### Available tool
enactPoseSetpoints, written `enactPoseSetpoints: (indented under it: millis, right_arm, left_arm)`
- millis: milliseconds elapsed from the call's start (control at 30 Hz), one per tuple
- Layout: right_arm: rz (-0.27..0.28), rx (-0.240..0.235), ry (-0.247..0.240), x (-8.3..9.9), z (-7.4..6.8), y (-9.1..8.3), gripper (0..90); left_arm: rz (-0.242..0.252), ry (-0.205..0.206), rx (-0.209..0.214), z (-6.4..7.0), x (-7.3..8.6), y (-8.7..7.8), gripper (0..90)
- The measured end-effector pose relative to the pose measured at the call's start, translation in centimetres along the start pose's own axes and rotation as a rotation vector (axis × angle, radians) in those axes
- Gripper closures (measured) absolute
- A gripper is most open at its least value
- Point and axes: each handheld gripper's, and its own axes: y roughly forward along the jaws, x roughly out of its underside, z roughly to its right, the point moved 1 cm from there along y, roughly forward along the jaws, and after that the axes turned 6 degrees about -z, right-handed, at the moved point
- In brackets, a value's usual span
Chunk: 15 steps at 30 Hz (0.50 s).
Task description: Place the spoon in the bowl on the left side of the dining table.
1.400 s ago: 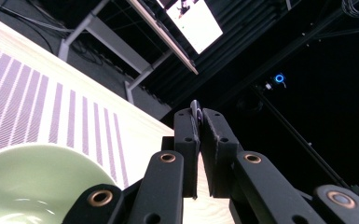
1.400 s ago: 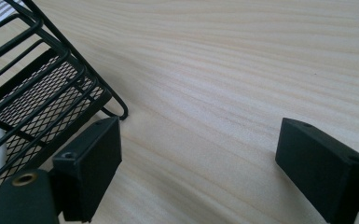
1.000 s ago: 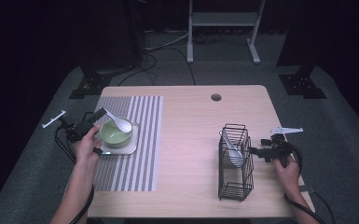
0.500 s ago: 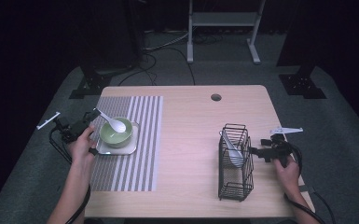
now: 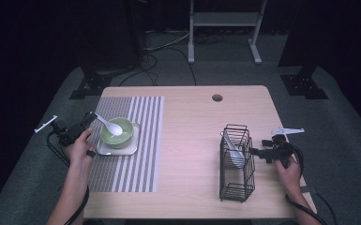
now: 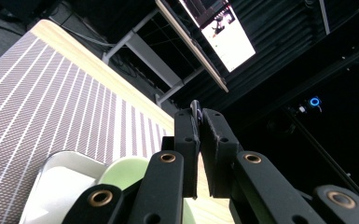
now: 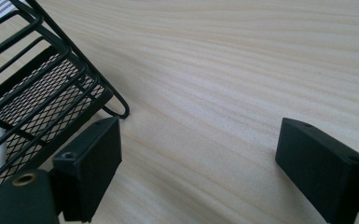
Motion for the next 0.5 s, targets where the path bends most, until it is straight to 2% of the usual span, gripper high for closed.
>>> enactPoseSetpoints:
  millis: [500]
  right_arm:
    - [0.002,-0.001,0.002,0.0,0.0,0.0,13.2]
  left_arm:
    - [-0.002,-0.026,-0.031,-1.5,0.5,-0.1,84.9]
